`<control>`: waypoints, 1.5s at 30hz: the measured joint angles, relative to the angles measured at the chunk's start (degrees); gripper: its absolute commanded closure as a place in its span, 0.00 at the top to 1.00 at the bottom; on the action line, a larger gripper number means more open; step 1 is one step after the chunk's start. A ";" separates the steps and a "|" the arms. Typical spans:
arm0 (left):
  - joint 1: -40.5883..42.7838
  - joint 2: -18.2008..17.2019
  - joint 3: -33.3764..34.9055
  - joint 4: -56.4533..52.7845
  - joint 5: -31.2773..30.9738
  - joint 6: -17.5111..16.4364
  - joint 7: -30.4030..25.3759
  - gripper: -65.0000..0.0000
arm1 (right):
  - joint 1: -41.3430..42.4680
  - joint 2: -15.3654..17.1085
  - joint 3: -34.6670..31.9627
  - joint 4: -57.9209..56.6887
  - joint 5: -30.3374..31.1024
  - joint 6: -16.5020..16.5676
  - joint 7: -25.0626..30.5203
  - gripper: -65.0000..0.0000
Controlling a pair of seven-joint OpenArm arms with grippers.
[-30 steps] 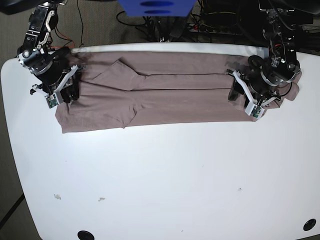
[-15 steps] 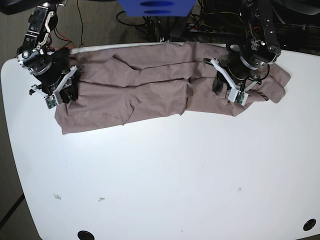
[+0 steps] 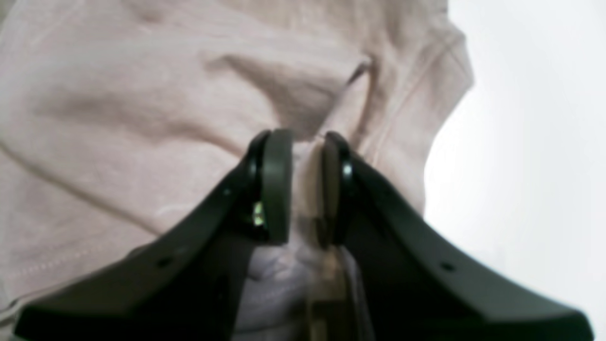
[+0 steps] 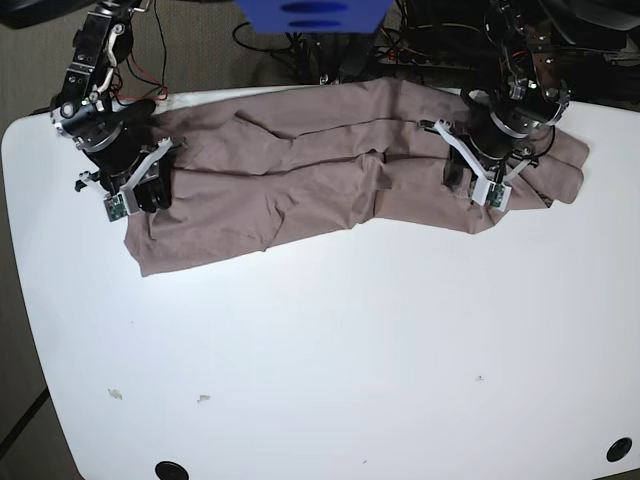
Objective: Fold the T-shirt properly
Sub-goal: 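Move the left gripper inward along the strip and pinch the fabric, then slide the left gripper back to the strip end and open it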
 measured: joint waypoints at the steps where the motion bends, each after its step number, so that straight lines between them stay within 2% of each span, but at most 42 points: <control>1: -0.04 -0.04 -0.02 0.00 -0.17 0.00 0.00 0.02 | -0.04 0.04 -0.13 0.00 0.09 -0.02 0.00 0.19; 8: 0.02 -0.26 -0.76 1.40 0.35 -0.35 1.60 0.02 | 0.00 0.15 -1.09 0.02 0.09 -0.02 0.04 0.19; 22: 0.24 -0.20 -12.52 3.15 0.15 -0.24 1.60 0.02 | -0.04 0.13 -1.29 0.02 0.11 0.02 0.17 0.19; 37: 0.28 -1.55 -12.41 3.82 0.02 -0.59 1.57 0.02 | -0.04 0.11 -1.29 0.02 0.13 0.02 0.17 0.20; 42: -0.13 -1.42 -14.84 4.00 -2.67 -0.66 1.60 0.03 | -0.04 0.11 -1.29 0.02 0.11 0.02 0.15 0.20; 45: -0.90 -1.49 -19.15 4.02 -5.73 -0.61 1.66 0.03 | -0.04 0.11 -1.29 0.02 0.13 0.00 0.17 0.20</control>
